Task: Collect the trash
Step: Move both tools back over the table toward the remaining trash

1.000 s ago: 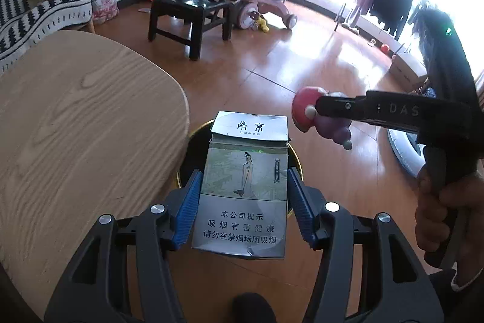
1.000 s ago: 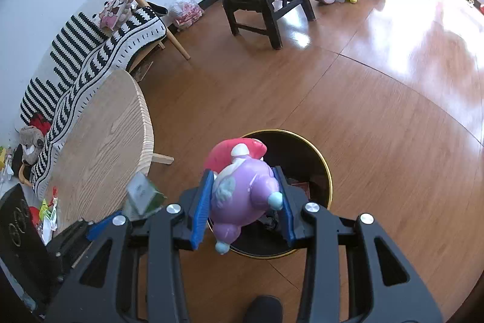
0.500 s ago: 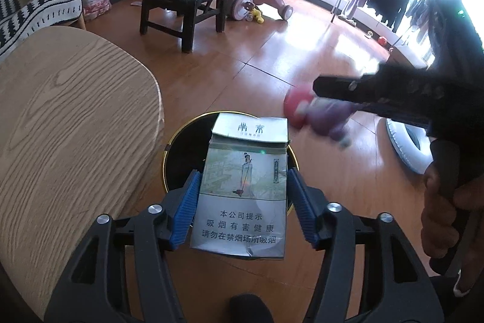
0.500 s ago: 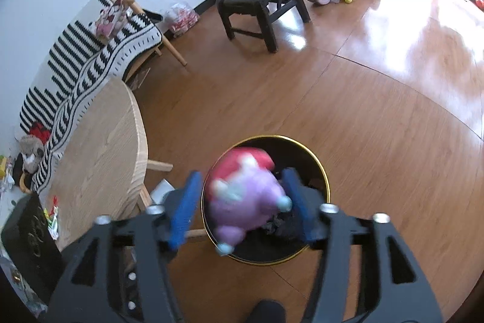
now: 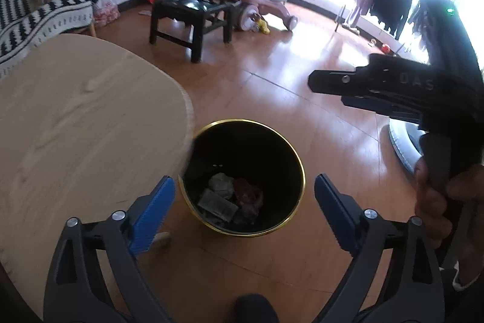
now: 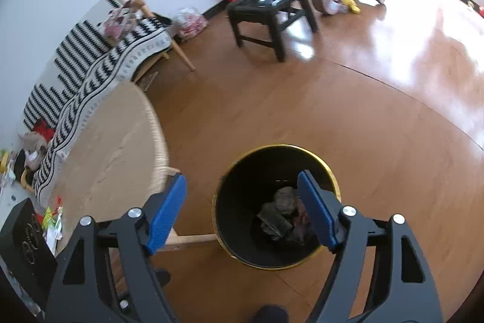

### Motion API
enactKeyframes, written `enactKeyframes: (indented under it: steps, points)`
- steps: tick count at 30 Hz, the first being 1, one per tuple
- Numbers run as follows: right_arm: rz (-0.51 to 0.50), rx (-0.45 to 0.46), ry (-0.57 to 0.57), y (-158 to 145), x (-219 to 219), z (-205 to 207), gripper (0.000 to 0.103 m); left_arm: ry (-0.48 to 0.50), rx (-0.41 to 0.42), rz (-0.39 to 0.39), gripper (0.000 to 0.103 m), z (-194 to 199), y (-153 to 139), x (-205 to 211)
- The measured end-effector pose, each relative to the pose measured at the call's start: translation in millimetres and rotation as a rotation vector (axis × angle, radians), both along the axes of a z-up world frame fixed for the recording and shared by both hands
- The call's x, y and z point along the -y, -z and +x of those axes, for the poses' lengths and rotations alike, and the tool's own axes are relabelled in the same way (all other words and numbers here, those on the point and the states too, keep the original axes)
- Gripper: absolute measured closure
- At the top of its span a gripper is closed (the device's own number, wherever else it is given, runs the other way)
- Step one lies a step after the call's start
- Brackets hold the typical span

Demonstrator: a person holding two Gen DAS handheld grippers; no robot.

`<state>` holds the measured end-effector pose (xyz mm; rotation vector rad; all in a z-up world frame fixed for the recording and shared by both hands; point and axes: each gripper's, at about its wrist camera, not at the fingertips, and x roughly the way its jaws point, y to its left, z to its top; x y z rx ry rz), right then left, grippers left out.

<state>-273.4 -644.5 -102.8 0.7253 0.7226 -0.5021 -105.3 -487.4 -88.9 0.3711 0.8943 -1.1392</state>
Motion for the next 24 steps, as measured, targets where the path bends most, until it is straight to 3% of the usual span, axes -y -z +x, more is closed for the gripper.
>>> enactKeyframes:
  steps: [12,24]
  points:
    - [-0.06,0.034,-0.275,-42,-115,123,0.026,-0.269,0.067,-0.037,0.01,73,-51,-151]
    - [-0.095,0.045,-0.579,-65,-284,248,0.026,-0.566,0.129,-0.01,0.01,138,-61,-337]
